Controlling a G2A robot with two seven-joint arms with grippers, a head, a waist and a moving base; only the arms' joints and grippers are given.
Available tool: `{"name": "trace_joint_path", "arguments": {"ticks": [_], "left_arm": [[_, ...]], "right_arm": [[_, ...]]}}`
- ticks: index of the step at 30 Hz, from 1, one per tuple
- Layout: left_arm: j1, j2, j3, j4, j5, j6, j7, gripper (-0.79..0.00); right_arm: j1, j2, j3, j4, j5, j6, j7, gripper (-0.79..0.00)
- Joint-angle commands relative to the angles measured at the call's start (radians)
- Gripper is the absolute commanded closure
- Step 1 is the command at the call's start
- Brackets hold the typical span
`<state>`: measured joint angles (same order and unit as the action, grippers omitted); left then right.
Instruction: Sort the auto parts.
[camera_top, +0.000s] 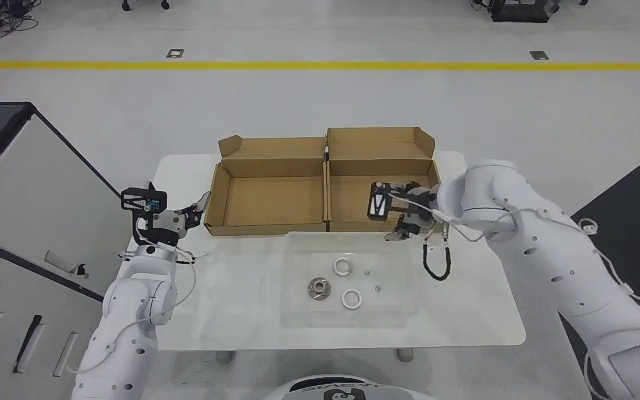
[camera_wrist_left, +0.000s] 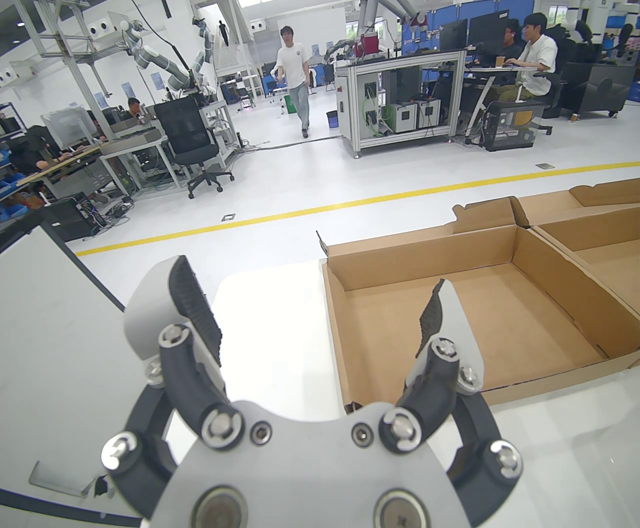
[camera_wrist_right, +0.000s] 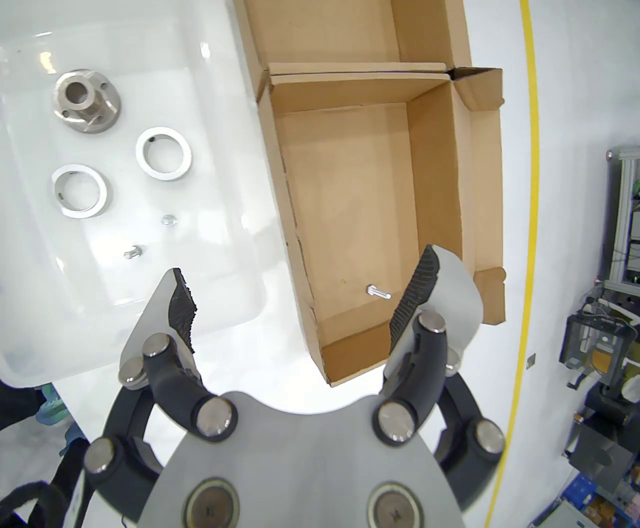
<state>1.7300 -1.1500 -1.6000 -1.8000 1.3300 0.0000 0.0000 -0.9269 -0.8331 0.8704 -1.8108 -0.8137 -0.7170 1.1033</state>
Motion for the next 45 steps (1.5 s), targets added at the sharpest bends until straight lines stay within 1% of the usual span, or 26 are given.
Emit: {"name": "trace_joint_path", "arguments": {"ticks": [1,6,10,14,18,25,27,45], "left_arm": [[0.000,0.000,0.000,0.000,0.000,0.000,0.000,-0.785],[0.000,0.000,0.000,0.000,0.000,0.000,0.000,-0.785],[0.000,0.000,0.000,0.000,0.000,0.000,0.000,-0.785],[0.000,0.000,0.000,0.000,0.000,0.000,0.000,-0.785],[0.000,0.000,0.000,0.000,0.000,0.000,0.000,-0.785],[0.000,0.000,0.000,0.000,0.000,0.000,0.000,-0.785],[0.000,0.000,0.000,0.000,0.000,0.000,0.000,-0.785],[0.000,0.000,0.000,0.000,0.000,0.000,0.000,-0.785]], "right_arm": [[0.018,0.021,-0.045,-0.022,0.015,0.007,0.007,-0.785],[0.082,0.074,-0.175,-0.072,0.069,0.015,0.015,-0.785],[0.157,0.107,-0.293,-0.089,0.117,0.008,0.008,-0.785],[0.242,0.127,-0.412,-0.089,0.169,0.002,0.002,-0.785],[0.324,0.135,-0.523,-0.087,0.222,0.005,0.005,-0.785],[0.446,0.124,-0.684,-0.055,0.293,0.000,0.000,-0.785],[0.461,0.116,-0.700,-0.040,0.306,-0.004,-0.004,-0.785],[0.390,0.022,-0.700,0.080,0.253,-0.015,-0.015,-0.785]]}}
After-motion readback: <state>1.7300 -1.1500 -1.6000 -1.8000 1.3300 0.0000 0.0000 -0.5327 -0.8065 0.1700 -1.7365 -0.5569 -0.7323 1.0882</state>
